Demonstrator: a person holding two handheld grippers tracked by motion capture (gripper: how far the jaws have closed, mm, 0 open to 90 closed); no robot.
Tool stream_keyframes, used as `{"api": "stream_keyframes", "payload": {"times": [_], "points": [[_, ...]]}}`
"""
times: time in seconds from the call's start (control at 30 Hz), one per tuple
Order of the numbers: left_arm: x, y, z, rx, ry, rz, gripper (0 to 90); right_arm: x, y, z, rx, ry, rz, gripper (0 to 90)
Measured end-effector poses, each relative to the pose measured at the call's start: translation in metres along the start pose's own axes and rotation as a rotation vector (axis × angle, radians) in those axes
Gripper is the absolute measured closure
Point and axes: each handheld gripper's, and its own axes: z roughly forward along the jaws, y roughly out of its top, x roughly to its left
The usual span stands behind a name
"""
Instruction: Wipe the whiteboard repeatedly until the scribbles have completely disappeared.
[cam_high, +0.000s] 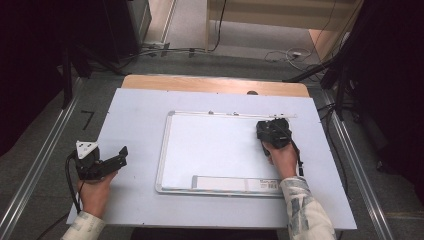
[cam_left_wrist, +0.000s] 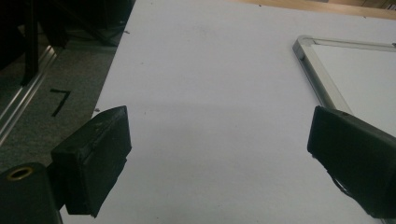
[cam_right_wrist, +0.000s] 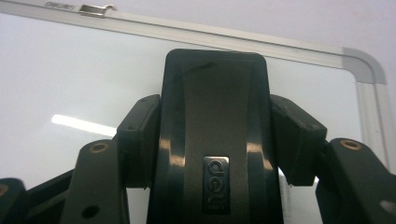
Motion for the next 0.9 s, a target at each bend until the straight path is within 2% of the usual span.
{"api": "stream_keyframes", "payload": {"times": [0.13,0.4,0.5,0.63,0.83,0.9], "points": [[0.001,0.000,0.000,0.001,0.002,0.000,6.9,-0.013,0.000,0.000,-0.001,-0.012,0.034,37.7],[0.001,0.000,0.000,-0.001,0.003,-0.001,6.8,-0.036,-0.002,-0.003,0.000,-0.043,0.070,37.7],[0.000,0.000,0.000,0.003,0.004,0.000,6.8,-0.032,-0.001,-0.002,0.006,-0.070,0.048,37.8],[-0.003,0.001,0.001,-0.005,-0.001,-0.001,6.8,-0.028,0.000,0.000,0.008,-0.068,0.047,37.9],[-0.007,0.003,0.005,0.003,-0.008,0.013,6.9,-0.014,0.000,-0.001,0.007,-0.059,0.012,37.6],[-0.006,0.002,0.005,0.002,-0.011,0.011,6.9,-0.015,-0.001,-0.001,0.010,-0.047,0.030,36.8]]}}
